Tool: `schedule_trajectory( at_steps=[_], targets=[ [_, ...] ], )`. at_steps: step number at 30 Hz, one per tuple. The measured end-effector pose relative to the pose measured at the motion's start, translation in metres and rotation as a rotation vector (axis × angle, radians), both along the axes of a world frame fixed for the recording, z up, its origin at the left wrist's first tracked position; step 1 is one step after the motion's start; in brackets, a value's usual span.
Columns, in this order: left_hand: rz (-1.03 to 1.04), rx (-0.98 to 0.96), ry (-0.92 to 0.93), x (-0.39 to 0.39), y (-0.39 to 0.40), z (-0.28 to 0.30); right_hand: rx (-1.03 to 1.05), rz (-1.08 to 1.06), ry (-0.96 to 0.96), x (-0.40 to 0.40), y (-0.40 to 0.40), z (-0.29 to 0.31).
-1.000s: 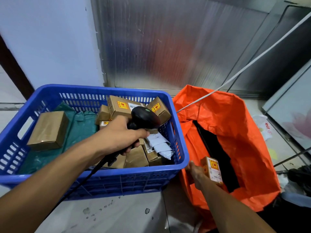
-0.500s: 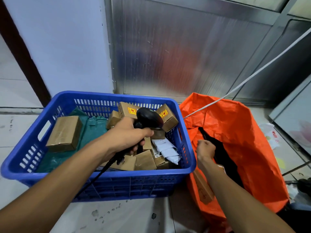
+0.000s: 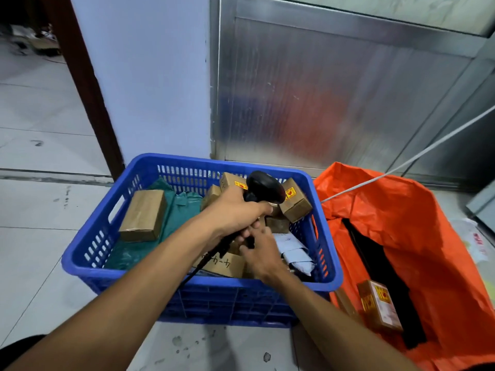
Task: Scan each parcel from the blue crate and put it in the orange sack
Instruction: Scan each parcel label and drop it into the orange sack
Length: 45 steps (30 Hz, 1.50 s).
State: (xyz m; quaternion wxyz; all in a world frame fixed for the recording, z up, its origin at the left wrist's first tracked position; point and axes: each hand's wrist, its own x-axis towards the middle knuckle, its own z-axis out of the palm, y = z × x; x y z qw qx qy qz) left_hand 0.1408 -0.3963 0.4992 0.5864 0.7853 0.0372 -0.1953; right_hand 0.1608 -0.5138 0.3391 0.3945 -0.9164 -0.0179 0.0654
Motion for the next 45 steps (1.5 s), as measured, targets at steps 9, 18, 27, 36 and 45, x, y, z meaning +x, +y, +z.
schedule_trajectory(
  at_steps=[9, 18, 27, 36, 45],
  targets=[
    [0.003, 0.008, -0.017, 0.001, 0.006, 0.000, -0.193, 0.211, 0.284, 0.006, 0.034, -0.012],
    [0.009, 0.008, -0.005, 0.001, 0.005, 0.002, -0.340, 0.249, 0.285, 0.009, 0.028, -0.015],
    [0.012, -0.019, -0.013, 0.000, 0.009, 0.004, -0.153, 0.205, 0.145, 0.007, -0.008, 0.019],
    [-0.011, -0.027, -0.061, -0.002, 0.011, 0.005, -0.075, 0.054, 0.208, 0.016, -0.075, 0.086],
    [-0.045, -0.009, -0.060, -0.003, 0.001, -0.004, 0.099, -0.119, 0.232, 0.002, -0.115, 0.120]
  ],
)
